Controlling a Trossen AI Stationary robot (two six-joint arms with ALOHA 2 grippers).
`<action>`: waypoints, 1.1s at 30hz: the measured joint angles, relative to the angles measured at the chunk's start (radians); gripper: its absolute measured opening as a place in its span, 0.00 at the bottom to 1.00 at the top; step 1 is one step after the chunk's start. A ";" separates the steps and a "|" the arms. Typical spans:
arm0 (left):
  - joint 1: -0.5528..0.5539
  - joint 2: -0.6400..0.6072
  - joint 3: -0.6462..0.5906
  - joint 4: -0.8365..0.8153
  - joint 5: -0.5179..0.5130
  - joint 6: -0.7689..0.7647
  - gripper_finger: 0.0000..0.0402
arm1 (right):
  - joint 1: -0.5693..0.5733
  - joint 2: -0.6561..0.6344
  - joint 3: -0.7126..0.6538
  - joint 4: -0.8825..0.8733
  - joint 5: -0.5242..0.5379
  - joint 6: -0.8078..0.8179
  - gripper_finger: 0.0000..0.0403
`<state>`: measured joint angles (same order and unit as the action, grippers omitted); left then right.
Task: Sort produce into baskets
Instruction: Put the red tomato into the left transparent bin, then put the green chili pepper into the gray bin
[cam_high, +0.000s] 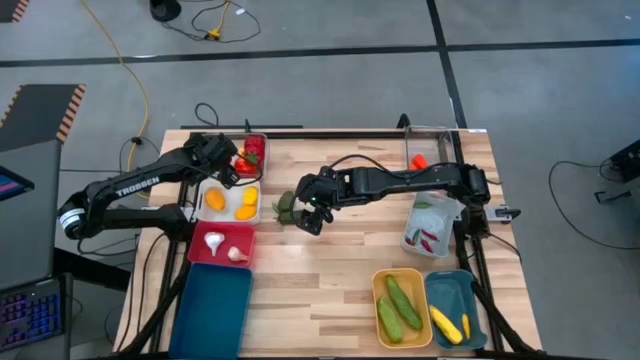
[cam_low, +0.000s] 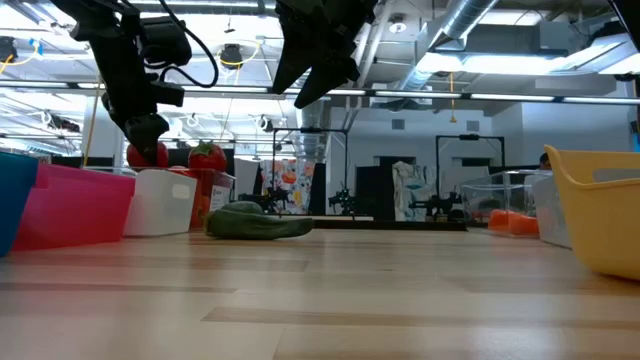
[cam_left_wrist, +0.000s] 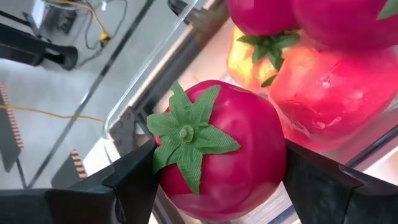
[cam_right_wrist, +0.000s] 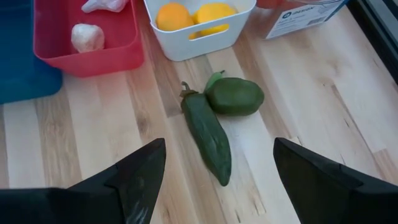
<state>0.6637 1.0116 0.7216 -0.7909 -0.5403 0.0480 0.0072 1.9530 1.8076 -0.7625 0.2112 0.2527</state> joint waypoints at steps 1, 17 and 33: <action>0.007 0.007 0.000 0.001 0.008 0.001 0.71 | -0.002 0.000 0.000 0.000 0.000 0.000 0.81; 0.053 0.050 0.000 0.037 0.091 0.023 0.88 | -0.056 0.000 0.000 0.024 0.000 -0.150 0.81; 0.053 0.046 0.000 0.068 0.138 0.041 0.88 | -0.088 0.000 -0.311 0.428 -0.006 -0.175 0.81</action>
<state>0.7162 1.0576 0.7219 -0.7231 -0.4019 0.0890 -0.0804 1.9530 1.4966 -0.3345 0.2050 0.0780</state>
